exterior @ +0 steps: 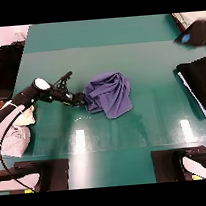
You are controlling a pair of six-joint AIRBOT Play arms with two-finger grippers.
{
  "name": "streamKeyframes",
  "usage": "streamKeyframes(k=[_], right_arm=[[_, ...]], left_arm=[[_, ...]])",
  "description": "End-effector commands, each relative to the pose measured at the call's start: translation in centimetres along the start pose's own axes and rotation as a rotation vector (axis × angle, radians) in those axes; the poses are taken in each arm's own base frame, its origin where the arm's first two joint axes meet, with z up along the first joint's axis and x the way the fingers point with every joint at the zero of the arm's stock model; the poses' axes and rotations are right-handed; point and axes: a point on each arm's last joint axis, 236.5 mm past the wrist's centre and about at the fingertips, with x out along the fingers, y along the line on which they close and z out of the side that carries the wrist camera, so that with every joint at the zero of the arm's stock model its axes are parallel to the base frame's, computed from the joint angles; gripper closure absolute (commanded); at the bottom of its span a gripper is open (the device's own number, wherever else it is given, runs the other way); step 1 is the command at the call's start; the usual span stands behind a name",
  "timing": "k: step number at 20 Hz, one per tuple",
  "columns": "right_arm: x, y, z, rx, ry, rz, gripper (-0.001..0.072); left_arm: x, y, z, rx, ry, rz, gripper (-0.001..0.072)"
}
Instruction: Fold the shirts.
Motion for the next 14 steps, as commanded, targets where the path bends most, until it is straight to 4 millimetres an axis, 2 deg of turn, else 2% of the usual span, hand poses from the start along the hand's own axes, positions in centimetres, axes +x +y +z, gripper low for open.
streamKeyframes(k=[1,3,6,8,10,12,13,14], right_arm=[[6.8,0.7,-6.2,0.031,0.19,0.055,0.0658],[12.0,1.3,-9.8,0.041,0.263,0.077,0.0174],[19.3,2.4,-14.2,0.109,0.35,0.101,0.0154],[23.0,3.5,-15.8,0.182,0.376,0.143,0.0155],[25.8,3.8,-16.5,0.235,0.385,0.154,0.0157],[27.8,3.7,-17.0,0.254,0.386,0.145,0.0162],[28.5,3.5,-17.2,0.259,0.388,0.138,0.0192],[29.0,3.5,-17.5,0.276,0.394,0.141,0.0283]], left_arm=[[-2.9,-2.5,1.1,0.138,0.048,0.016,0.0675],[-4.2,-4.0,1.8,0.182,0.046,0.002,0.0675],[-5.1,-5.0,2.4,0.209,0.04,-0.005,0.0675],[-5.1,-4.7,2.2,0.214,0.05,0.009,0.0675],[-5.2,-3.7,1.8,0.209,0.069,0.05,0.0675],[-5.3,-2.6,1.4,0.213,0.094,0.093,0.0675],[-5.3,-2.3,1.3,0.216,0.099,0.103,0.0675],[-5.4,-2.2,1.3,0.218,0.1,0.111,0.0675]])
